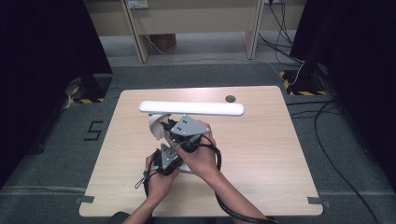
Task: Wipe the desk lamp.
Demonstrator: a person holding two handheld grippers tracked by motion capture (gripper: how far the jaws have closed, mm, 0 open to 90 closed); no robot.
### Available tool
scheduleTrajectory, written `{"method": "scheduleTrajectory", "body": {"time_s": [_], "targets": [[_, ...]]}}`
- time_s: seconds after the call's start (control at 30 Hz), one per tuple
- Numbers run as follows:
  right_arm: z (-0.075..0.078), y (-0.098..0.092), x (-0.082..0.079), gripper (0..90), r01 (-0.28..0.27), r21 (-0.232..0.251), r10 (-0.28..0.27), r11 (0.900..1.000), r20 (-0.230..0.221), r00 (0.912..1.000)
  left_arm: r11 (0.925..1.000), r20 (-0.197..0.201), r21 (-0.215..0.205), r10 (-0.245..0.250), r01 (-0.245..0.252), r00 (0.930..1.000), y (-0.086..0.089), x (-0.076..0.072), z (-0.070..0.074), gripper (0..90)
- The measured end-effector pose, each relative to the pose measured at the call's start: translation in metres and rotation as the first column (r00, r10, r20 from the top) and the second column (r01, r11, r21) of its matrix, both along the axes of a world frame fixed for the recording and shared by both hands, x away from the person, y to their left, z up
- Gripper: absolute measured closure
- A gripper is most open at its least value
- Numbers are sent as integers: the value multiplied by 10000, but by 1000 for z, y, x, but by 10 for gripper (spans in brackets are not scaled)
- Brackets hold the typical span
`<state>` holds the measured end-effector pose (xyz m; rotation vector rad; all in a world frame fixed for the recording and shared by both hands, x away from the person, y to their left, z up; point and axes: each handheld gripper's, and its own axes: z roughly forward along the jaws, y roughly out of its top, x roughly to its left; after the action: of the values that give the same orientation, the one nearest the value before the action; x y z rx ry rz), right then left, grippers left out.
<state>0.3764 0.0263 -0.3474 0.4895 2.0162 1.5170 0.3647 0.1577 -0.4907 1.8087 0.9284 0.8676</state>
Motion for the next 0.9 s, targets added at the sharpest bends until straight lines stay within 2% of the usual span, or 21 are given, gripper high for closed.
{"method": "scheduleTrajectory", "body": {"time_s": [0.67,0.73,0.77,0.9], "targets": [[-5,-2,0,830,-35,-204,36,9998,40,10000,9997,-145,220,-129,132,9998,0,-1,-1,632],[-6,-2,-1,830,-3,-181,3,9998,-14,10000,9998,-47,175,-50,51,10000,-1,-1,-2,631],[-6,-2,-1,830,4,-199,-4,9998,-1,10000,9996,21,280,-27,27,10000,-1,-1,-1,631],[-7,-3,-1,830,16,-244,-17,9997,-36,10000,9996,-11,267,-33,33,10000,-1,-1,-2,631]]}}
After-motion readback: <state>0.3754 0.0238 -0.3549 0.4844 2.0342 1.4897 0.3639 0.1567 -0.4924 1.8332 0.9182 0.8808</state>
